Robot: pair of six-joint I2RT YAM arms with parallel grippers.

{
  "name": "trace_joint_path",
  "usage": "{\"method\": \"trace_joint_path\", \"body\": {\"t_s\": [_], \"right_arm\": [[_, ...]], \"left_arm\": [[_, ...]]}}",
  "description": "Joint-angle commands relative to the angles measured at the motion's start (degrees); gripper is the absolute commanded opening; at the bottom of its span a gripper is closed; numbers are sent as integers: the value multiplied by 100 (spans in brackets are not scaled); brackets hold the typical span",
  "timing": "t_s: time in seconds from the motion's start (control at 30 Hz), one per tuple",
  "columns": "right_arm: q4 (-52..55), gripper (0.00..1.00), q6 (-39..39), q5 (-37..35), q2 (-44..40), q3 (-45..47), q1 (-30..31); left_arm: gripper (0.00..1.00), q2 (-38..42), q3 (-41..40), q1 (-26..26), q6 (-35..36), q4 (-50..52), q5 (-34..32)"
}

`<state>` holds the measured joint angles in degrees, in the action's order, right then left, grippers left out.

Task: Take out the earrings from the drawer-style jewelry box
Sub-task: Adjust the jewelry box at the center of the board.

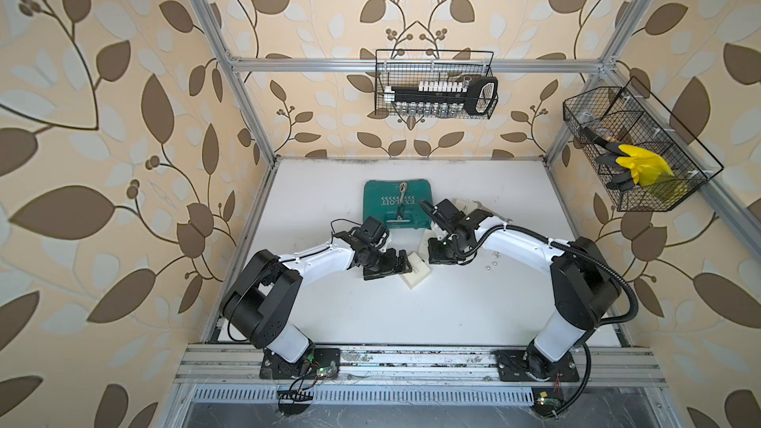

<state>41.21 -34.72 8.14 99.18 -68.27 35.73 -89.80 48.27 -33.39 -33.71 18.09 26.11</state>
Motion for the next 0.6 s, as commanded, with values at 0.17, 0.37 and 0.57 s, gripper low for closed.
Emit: {"method": "trace_joint_path", "body": {"t_s": [0.17,0.37,0.57], "right_arm": [[-141,28,-14,213,444,-42,102],[-206,28,273,637,445,-78,461],[-286,27,180,380,107,46,400]], "left_arm": [[99,-238,269,-113,-132,-282,310],[99,-513,628,-107,-171,-184,155],[95,-787,1077,-107,0,367,-125]]}}
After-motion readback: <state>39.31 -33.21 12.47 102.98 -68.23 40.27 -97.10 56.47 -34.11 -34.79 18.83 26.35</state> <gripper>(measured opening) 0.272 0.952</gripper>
